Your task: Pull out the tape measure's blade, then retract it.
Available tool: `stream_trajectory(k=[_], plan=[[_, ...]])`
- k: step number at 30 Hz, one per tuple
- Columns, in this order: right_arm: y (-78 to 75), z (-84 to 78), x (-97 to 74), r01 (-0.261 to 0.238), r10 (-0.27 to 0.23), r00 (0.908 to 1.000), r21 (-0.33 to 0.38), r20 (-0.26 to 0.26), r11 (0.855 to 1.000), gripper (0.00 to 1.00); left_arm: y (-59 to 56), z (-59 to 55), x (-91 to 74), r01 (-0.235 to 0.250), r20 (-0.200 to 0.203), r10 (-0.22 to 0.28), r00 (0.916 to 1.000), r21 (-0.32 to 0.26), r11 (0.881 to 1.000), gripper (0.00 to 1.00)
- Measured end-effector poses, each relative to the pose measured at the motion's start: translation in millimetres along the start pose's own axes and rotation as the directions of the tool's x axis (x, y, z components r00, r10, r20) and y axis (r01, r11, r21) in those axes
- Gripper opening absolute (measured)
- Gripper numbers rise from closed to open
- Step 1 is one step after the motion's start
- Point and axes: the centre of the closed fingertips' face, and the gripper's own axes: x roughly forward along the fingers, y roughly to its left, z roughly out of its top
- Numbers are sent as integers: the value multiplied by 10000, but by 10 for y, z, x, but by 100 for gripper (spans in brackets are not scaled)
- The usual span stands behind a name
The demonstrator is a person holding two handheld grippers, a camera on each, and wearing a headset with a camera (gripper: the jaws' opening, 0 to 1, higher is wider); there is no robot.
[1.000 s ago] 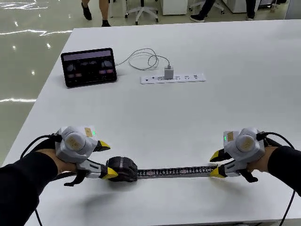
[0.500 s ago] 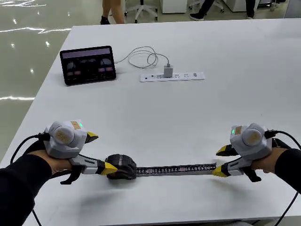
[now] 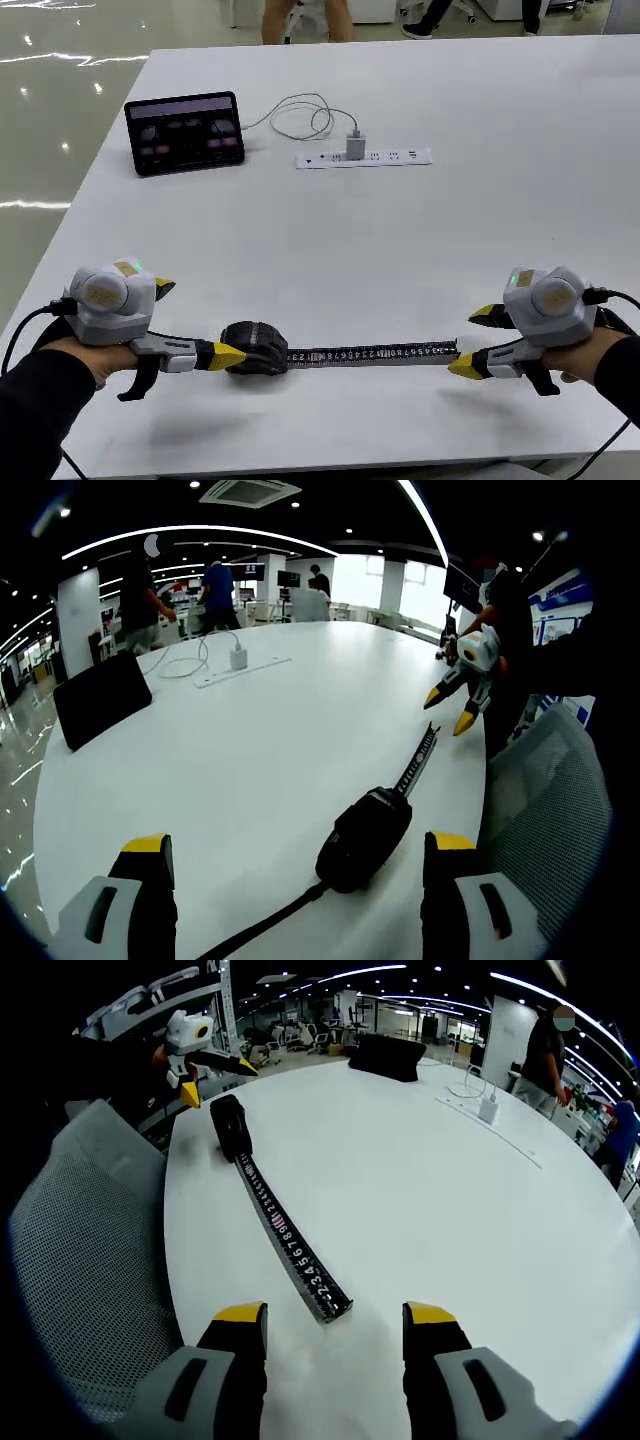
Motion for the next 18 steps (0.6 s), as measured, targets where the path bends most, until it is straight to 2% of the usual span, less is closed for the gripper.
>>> stream_trajectory(k=[2, 4, 7, 16, 18], plan=[[15, -3, -33, 100, -102, 9998, 110, 153, 9999, 51, 8, -29, -44, -167, 45, 168, 9998, -91, 9998, 100], [-5, -17, -55, 286, -290, 9991, 124, 324, 9995, 51, -24, -24, -76, -23, 304, 36, 9995, -454, 9990, 100], [16, -78, -87, 594, -590, 9973, -83, 438, 9982, 53, 35, -96, -143, -407, 304, 422, 9986, -496, 9979, 100], [35, -179, -192, 1016, -1037, 9890, 243, 1057, 9945, 66, 24, -290, -297, -622, 440, 657, 9969, -757, 9952, 100], [42, -196, -238, 1078, -1121, 9867, 421, 1179, 9933, 67, 17, -288, -341, -613, 647, 673, 9956, -908, 9940, 100]])
